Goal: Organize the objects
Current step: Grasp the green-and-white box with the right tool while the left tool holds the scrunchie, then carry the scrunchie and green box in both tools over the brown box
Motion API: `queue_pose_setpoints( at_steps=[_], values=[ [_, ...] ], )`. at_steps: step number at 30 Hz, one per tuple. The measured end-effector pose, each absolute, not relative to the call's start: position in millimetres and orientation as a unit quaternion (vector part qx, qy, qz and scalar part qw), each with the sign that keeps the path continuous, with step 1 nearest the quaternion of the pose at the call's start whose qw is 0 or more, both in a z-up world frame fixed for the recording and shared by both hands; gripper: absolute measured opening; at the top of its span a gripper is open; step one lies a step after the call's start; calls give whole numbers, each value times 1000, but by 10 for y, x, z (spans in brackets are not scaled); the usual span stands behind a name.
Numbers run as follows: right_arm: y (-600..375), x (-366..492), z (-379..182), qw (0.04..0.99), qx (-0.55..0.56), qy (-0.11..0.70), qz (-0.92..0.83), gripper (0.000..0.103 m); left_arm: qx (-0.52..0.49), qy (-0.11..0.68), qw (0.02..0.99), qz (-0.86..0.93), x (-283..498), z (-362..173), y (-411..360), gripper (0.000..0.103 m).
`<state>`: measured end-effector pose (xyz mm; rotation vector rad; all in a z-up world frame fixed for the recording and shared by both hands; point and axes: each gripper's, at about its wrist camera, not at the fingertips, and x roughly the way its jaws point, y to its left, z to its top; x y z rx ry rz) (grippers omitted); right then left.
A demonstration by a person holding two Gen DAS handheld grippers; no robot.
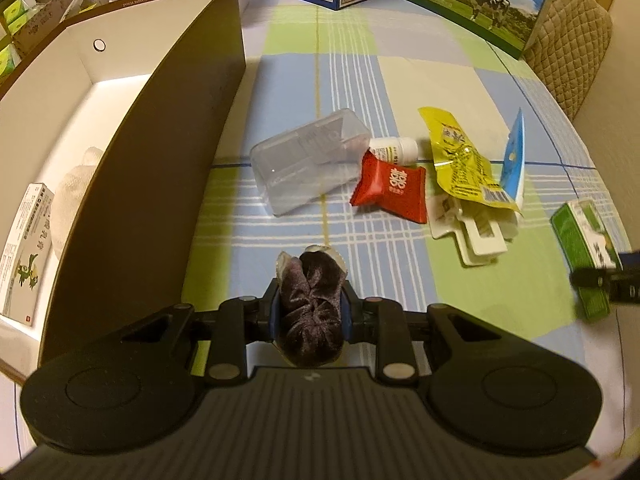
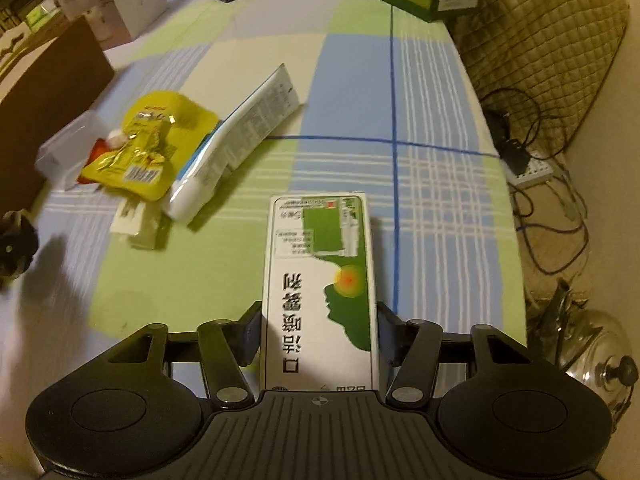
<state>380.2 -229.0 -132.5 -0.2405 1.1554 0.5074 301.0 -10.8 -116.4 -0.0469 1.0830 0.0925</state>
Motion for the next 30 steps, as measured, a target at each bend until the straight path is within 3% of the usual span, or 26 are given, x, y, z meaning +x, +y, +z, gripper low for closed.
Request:
queue_pose_setpoints(
  at_steps=[8, 10, 12, 20, 30],
  values=[
    [-2110, 3977, -1377, 813, -146, 515, 228, 62, -30, 505, 862, 37, 2891, -1039, -157, 24],
    [-2102, 3993, -1381, 815, -145, 513, 229, 61, -31, 501, 864, 36, 2854, -991, -167, 24],
    [-2108, 3971, -1371, 815, -149, 509, 233, 53, -33, 496, 867, 35, 2816, -940, -169, 24],
    [-2249, 3780, -1269, 815, -134, 512, 236, 53, -40, 478, 877, 26, 2672, -743, -134, 24],
    [-2042, 3395, -652, 824, -71, 480, 293, 53, -48, 442, 896, -4, 2492, -372, -37, 24]
  ],
)
